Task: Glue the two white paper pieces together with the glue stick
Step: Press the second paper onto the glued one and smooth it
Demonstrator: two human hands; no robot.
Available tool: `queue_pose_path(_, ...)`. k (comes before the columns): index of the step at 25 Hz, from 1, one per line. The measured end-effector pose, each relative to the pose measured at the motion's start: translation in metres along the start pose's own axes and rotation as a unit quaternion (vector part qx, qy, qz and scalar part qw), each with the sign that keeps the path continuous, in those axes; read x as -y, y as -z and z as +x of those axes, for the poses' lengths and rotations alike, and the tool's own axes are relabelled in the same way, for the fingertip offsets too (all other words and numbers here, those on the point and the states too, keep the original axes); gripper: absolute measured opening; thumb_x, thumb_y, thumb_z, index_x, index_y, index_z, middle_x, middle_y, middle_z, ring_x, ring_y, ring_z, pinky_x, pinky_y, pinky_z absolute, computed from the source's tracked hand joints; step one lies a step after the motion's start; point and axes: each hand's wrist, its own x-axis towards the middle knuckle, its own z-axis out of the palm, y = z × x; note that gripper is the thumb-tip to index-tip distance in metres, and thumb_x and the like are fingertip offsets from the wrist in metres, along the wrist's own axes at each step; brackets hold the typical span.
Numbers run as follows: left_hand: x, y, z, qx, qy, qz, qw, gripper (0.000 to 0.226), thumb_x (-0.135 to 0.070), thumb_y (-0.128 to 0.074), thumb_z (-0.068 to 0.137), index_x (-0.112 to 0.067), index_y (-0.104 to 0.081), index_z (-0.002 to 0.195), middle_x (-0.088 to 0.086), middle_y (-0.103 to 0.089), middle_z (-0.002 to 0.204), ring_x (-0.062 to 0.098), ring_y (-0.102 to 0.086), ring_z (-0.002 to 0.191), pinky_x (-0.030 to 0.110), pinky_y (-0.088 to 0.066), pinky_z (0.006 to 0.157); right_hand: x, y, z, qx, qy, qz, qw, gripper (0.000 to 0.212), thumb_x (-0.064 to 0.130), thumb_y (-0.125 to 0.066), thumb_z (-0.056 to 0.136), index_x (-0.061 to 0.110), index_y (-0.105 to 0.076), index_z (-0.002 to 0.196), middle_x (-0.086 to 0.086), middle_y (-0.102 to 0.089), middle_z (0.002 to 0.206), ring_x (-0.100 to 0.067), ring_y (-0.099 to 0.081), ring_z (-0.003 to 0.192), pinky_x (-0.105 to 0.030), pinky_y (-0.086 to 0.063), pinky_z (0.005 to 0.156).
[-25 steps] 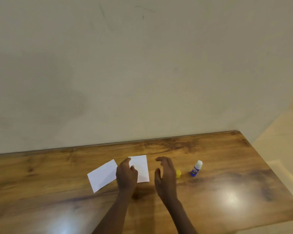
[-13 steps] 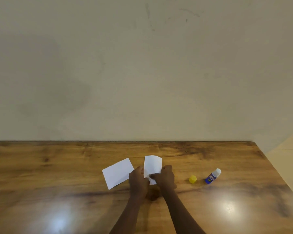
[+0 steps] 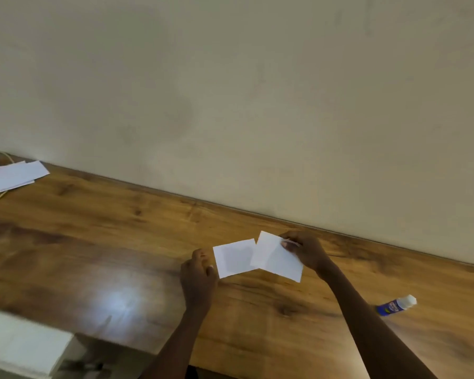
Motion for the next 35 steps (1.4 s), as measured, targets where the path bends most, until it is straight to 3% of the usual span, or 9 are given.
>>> queue_pose_path(3, 0.004, -0.011, -0.004, -0.017, -0.005, -0.033, 0.999, 0.035, 0.001, -0.05, 0.071, 0.0, -0.053, 0.106, 0.021, -0.067, 0.101, 0.038, -0.058, 0.098, 0.04, -0.042, 0.082, 0.017, -0.04, 0.033, 0.06, 0.039, -0.041, 0.997, 0.02, 0.011, -0.053, 0.085, 0.012, -0.066, 0.101, -0.007, -0.066, 0.112, -0.025, -0.055, 0.103, -0.034, -0.04, 0.081)
queue_pose_path(6, 0.003, -0.017, -0.002, 0.001, 0.012, -0.019, 1.0, 0.039, 0.0, -0.052, 0.077, -0.009, -0.048, 0.114, 0.013, -0.06, 0.116, 0.031, -0.047, 0.116, 0.041, -0.03, 0.095, 0.019, -0.064, 0.047, 0.078, 0.025, -0.05, 0.995, 0.018, 0.014, -0.055, 0.083, 0.017, -0.066, 0.097, -0.005, -0.066, 0.113, -0.024, -0.054, 0.105, -0.048, -0.041, 0.091)
queue_pose_path(12, 0.003, -0.03, -0.002, -0.011, -0.018, 0.073, 0.997, 0.036, -0.01, -0.051, 0.081, -0.013, -0.049, 0.117, 0.014, -0.061, 0.117, 0.03, -0.042, 0.122, 0.044, -0.023, 0.099, 0.003, -0.059, 0.046, 0.08, 0.032, -0.051, 0.995, 0.017, 0.006, -0.057, 0.081, 0.005, -0.064, 0.096, -0.015, -0.065, 0.108, -0.028, -0.056, 0.096, -0.02, -0.037, 0.067)
queue_pose_path(19, 0.005, -0.035, -0.002, -0.043, -0.054, 0.097, 0.993, 0.035, -0.01, -0.057, 0.078, -0.01, -0.052, 0.112, 0.018, -0.066, 0.106, 0.035, -0.052, 0.113, 0.05, -0.031, 0.094, 0.007, -0.07, 0.059, 0.072, 0.061, -0.042, 0.995, 0.021, 0.003, -0.056, 0.082, 0.001, -0.065, 0.1, -0.016, -0.066, 0.111, -0.029, -0.058, 0.101, -0.008, -0.033, 0.07)
queue_pose_path(24, 0.004, -0.034, -0.001, -0.024, -0.037, 0.087, 0.995, 0.043, -0.019, -0.062, 0.077, -0.01, -0.049, 0.117, 0.017, -0.061, 0.118, 0.034, -0.046, 0.12, 0.049, -0.027, 0.099, 0.01, -0.076, 0.057, 0.061, 0.059, -0.055, 0.995, 0.023, 0.004, -0.055, 0.082, 0.003, -0.064, 0.103, -0.014, -0.066, 0.113, -0.028, -0.056, 0.105, -0.023, -0.034, 0.081)
queue_pose_path(27, 0.0, -0.031, -0.003, -0.017, -0.027, 0.081, 0.996, 0.048, -0.02, -0.063, 0.076, -0.011, -0.046, 0.12, 0.015, -0.058, 0.122, 0.031, -0.042, 0.124, 0.046, -0.023, 0.102, 0.011, -0.08, 0.052, 0.059, 0.078, -0.099, 0.99, 0.024, 0.008, -0.053, 0.084, 0.006, -0.062, 0.107, -0.012, -0.066, 0.114, -0.027, -0.057, 0.106, -0.026, -0.041, 0.086)
queue_pose_path(29, -0.001, -0.03, -0.003, -0.021, -0.029, 0.076, 0.996, 0.049, -0.02, -0.065, 0.074, -0.011, -0.048, 0.119, 0.015, -0.059, 0.12, 0.033, -0.044, 0.122, 0.047, -0.024, 0.102, 0.012, -0.083, 0.048, 0.031, 0.082, -0.148, 0.985, 0.025, 0.012, -0.052, 0.086, 0.012, -0.061, 0.109, -0.009, -0.066, 0.115, -0.025, -0.056, 0.107, -0.035, -0.043, 0.092)
queue_pose_path(35, 0.006, -0.035, -0.002, -0.024, -0.1, 0.126, 0.987, 0.047, -0.017, -0.071, 0.068, -0.02, -0.055, 0.111, 0.01, -0.069, 0.105, 0.036, -0.052, 0.115, 0.055, -0.034, 0.092, 0.017, -0.092, 0.032, -0.062, 0.071, -0.263, 0.96, 0.031, 0.011, -0.056, 0.084, 0.021, -0.058, 0.113, -0.006, -0.056, 0.12, -0.028, -0.046, 0.114, -0.046, -0.029, 0.091)
